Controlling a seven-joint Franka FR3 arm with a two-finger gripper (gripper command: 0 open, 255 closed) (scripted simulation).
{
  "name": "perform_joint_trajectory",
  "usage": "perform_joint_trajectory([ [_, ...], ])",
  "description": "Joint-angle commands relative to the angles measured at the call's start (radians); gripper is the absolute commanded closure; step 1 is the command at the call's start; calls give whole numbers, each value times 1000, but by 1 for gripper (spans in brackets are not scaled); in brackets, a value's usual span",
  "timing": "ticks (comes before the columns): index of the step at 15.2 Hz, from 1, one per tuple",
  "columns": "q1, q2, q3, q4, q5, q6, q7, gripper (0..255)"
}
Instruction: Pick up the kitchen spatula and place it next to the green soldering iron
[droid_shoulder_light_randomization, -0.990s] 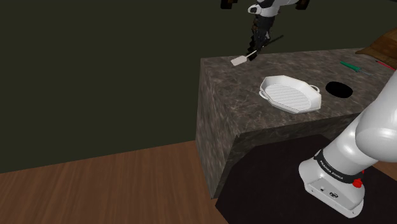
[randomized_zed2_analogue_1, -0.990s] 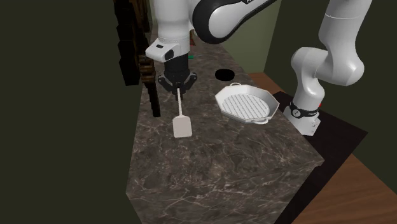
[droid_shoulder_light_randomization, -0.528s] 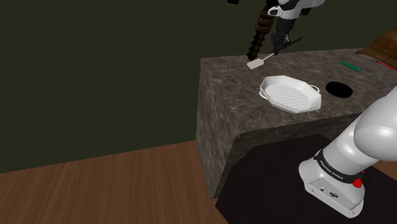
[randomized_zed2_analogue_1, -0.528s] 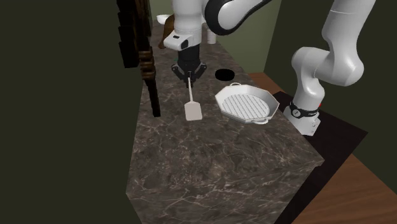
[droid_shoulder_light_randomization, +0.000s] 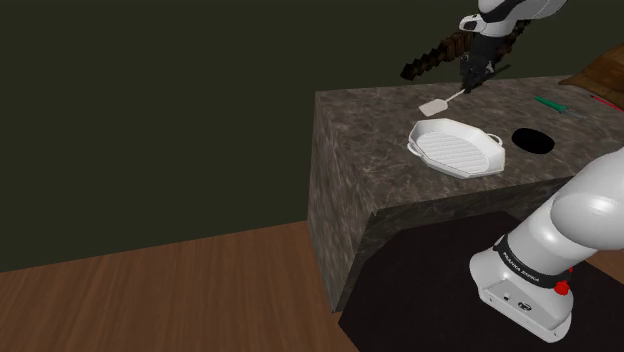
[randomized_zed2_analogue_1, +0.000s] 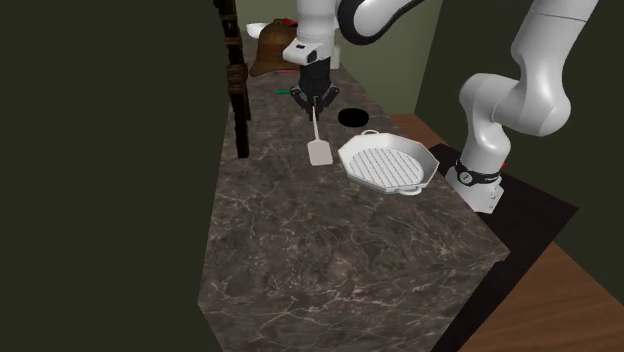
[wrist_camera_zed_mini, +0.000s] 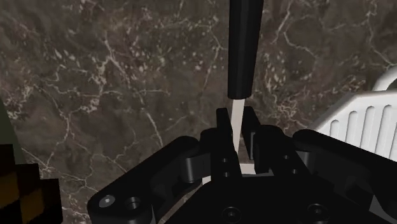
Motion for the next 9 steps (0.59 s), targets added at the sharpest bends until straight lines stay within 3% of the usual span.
perform_joint_trajectory([
  [1, -23, -34, -22, -30, -23, 3, -32, 255],
  [9, -121, -131, -123, -98, -104, 8, -180, 255],
])
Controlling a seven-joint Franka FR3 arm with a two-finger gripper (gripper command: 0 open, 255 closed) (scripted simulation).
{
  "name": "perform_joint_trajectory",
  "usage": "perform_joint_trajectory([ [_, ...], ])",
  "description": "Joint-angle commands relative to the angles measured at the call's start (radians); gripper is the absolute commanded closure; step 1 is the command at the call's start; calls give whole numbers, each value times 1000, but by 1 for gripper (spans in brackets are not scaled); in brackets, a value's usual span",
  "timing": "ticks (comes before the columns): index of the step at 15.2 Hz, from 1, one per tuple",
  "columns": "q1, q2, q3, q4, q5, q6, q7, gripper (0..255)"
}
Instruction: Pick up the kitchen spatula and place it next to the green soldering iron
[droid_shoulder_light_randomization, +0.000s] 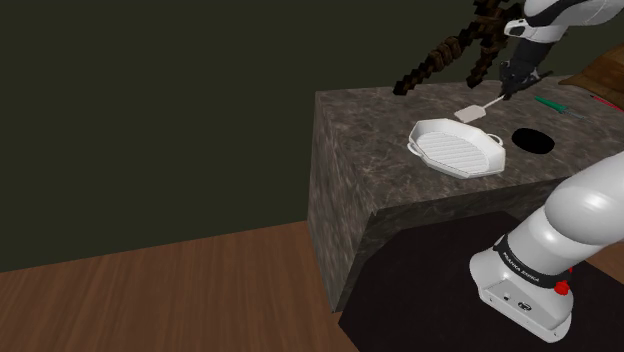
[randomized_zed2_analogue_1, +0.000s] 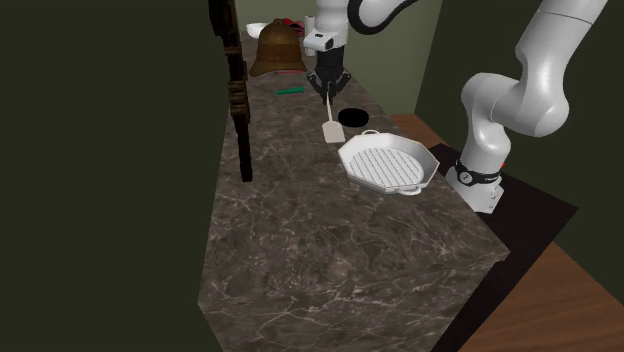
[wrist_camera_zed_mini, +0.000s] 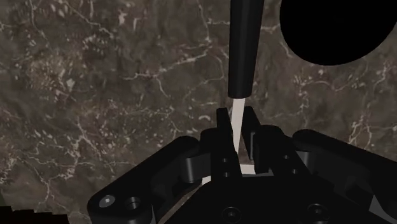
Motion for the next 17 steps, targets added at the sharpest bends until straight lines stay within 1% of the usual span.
perform_joint_trajectory([
  [1, -27, -25, -28, -21, -23, 5, -41, 255],
  [6, -80, -47, -107, -21, -56, 6, -154, 255],
  [10, -112, -43, -180, -1, -68, 10, -255, 255],
  [14, -132, -17, -265, 37, -60, 16, -368, 255],
  [17, -137, 21, -338, 75, -35, 23, -463, 255],
])
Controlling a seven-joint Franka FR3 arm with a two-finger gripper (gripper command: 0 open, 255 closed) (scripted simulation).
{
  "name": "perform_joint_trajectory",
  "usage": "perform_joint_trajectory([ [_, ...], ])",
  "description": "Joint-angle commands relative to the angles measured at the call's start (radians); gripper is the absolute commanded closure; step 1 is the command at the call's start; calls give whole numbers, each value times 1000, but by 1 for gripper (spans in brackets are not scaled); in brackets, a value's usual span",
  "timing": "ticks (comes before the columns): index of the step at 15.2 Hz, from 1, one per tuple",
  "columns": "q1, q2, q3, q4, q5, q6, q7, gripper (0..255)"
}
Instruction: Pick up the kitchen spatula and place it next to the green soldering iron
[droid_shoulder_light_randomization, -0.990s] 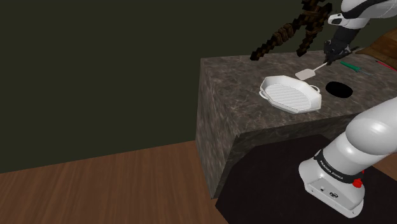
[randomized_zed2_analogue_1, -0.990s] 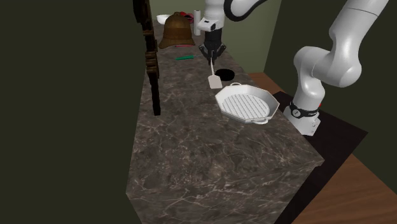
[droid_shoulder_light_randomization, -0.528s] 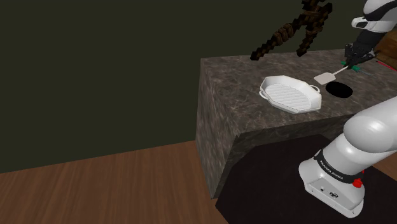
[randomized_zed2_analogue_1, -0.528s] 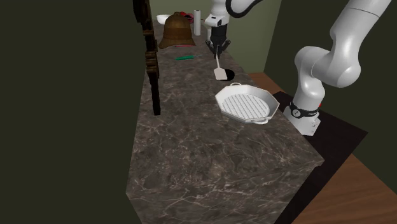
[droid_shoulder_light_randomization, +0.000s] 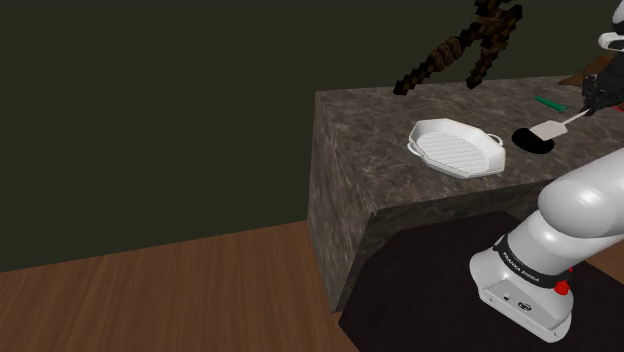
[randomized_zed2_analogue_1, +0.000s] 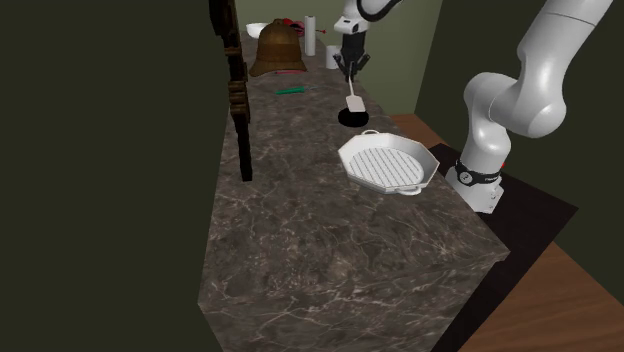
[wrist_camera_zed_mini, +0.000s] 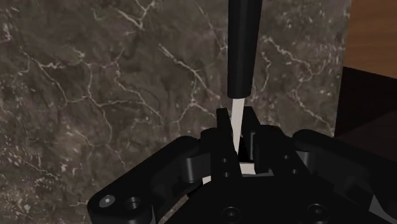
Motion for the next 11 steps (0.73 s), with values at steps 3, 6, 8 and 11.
perform_joint_trajectory([
  [3, 9, 80, -116, 60, 65, 20, -147, 255],
  [6, 25, 173, -218, 117, 160, 28, -284, 255],
  [8, 22, 274, -284, 161, 273, 29, -408, 255],
  [11, -35, 385, -284, 181, 401, 46, -526, 255],
])
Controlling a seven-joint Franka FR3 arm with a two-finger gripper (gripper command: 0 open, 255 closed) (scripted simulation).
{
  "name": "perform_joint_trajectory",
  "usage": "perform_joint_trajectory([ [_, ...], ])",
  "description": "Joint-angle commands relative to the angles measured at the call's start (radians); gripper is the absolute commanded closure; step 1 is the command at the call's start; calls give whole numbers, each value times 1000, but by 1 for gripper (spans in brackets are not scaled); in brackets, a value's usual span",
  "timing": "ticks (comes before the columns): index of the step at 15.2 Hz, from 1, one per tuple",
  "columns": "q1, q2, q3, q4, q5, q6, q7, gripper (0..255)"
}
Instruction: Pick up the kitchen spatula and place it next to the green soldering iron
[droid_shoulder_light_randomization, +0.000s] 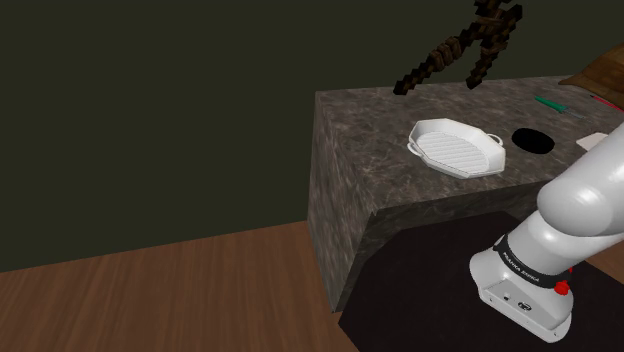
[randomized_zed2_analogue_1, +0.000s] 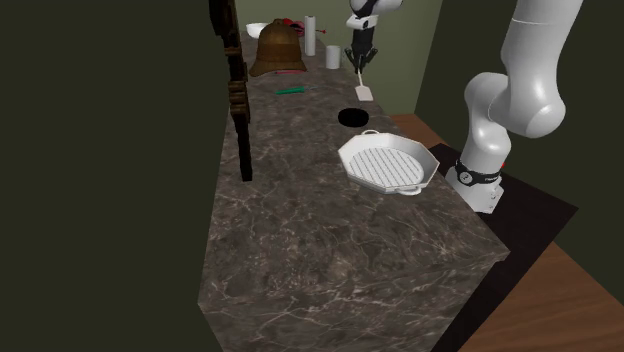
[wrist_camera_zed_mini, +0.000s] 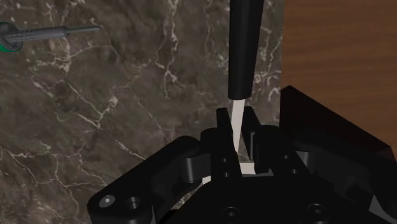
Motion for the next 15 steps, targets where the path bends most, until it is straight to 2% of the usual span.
perform_joint_trajectory([
  [1, -22, 36, 10, -9, 44, 22, -36, 255],
  [15, -147, 194, 128, -91, 240, 171, -167, 255],
])
